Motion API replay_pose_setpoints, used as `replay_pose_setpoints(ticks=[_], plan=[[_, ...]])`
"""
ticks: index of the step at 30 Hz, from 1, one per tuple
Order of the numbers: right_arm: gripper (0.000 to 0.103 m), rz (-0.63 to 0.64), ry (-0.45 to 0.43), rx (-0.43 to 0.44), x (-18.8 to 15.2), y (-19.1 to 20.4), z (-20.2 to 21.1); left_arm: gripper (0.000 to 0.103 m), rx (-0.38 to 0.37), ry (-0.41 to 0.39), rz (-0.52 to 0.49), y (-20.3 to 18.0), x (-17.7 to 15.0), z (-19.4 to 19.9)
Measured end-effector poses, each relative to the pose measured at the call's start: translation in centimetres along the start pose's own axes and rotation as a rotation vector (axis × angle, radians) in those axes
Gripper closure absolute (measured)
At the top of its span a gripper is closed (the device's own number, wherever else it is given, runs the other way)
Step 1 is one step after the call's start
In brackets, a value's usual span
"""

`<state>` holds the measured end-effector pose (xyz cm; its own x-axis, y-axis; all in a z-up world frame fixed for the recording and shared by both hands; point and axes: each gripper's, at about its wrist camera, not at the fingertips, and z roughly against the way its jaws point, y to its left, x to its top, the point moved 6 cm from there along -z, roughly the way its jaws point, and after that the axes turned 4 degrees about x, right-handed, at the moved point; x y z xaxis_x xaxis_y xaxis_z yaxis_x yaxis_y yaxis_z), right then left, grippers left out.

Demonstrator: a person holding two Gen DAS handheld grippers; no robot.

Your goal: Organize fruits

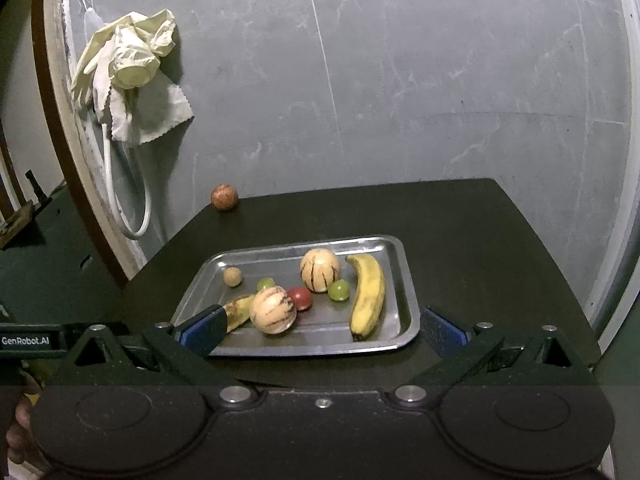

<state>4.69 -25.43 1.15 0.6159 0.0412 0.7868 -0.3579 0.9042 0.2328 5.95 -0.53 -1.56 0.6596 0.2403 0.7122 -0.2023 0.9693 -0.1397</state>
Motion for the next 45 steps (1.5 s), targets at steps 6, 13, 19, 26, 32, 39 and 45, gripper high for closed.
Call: replay_pose_setpoints(ticks=[6,13,19,26,32,39,45], plan=[[0.001,-0.002,0.017,-0.002,-0.7,-0.2,0.5,0.001,0.008,0.005,-0.001,-0.3,-0.7,0.8],[0.001,-0.008,0.024,0.0,-1.3,-0.5,1.1,0.0,0.015,0.008,-0.006,-0.6,-1.4,1.4],[0.001,-0.008,0.024,0.002,-1.4,-0.6,1.3,0.0,0.019,0.007,-0.01,-0.8,-1.7,1.9],[0.001,-0.006,0.022,0.005,-1.4,-0.5,1.6,0.0,0.02,0.005,-0.009,-0.8,-1.8,2.0],[0.001,-0.007,0.022,0.004,-1.4,-0.5,1.6,0.0,0.021,0.002,-0.008,-0.8,-1.9,2.2],[0.001,-0.008,0.023,0.004,-1.3,-0.6,1.6,0.0,0.02,0.003,-0.01,-1.0,-1.8,2.2],[0.001,-0.01,0.027,0.0,-1.3,-0.6,1.4,0.0,0.024,0.003,-0.016,-0.9,-1.6,2.1]])
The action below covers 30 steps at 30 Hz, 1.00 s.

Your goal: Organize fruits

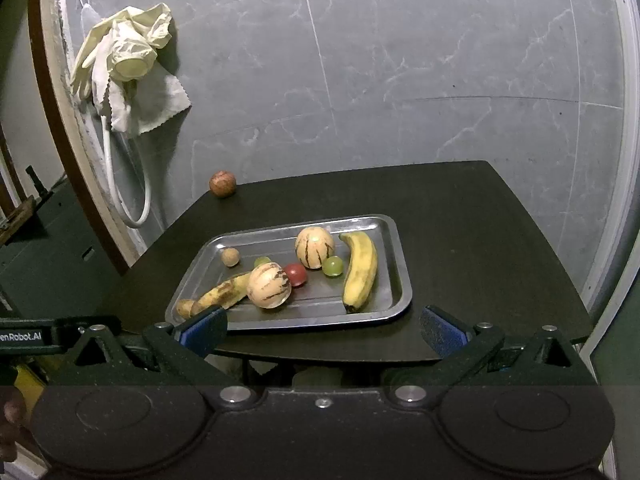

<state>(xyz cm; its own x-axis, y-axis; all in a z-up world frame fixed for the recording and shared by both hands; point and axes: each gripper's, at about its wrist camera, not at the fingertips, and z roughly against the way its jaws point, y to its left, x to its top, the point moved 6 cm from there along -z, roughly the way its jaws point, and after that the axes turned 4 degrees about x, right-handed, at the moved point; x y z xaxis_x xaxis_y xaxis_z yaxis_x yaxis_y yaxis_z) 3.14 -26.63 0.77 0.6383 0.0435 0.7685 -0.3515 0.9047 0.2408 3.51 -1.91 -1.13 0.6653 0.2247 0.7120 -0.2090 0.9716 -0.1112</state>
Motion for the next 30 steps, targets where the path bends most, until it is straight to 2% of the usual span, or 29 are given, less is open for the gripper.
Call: replay_pose_setpoints(ticks=[30], plan=[[0.001,-0.005,0.01,-0.005,-0.29,0.28,-0.68,0.0,0.029,0.023,-0.009,0.42,0.05,-0.72]])
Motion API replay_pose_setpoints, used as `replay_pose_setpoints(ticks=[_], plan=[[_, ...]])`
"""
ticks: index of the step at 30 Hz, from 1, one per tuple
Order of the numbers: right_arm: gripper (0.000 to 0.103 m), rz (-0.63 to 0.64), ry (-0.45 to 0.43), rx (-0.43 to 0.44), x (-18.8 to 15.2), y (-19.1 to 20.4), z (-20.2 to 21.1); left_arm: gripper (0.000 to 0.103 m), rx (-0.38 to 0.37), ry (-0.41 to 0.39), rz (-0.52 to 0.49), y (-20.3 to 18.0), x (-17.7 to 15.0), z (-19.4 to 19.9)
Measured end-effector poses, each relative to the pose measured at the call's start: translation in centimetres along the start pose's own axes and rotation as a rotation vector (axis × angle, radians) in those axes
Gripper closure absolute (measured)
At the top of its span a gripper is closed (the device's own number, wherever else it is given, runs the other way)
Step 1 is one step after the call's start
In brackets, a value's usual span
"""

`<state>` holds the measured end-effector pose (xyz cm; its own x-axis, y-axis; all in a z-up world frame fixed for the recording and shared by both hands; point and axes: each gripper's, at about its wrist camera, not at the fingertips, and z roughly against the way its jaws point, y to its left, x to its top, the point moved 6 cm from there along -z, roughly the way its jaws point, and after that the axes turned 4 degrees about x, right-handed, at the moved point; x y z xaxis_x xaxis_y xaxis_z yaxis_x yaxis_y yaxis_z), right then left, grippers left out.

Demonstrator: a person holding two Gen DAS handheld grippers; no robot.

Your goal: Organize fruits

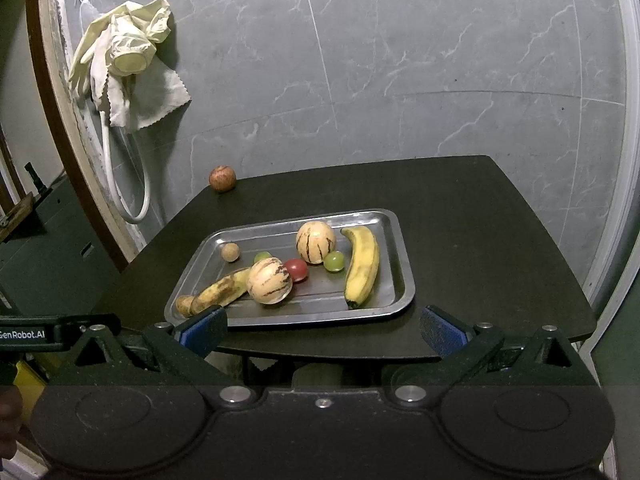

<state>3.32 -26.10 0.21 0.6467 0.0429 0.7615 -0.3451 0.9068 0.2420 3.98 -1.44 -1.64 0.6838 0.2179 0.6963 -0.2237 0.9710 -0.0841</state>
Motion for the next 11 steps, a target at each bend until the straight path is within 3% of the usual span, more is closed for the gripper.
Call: replay_pose_setpoints(ticks=[11], plan=[[0.001,-0.002,0.004,0.0,-0.28,0.04,-0.4,0.0,0.002,0.0,-0.004,0.19,-0.02,-0.04]])
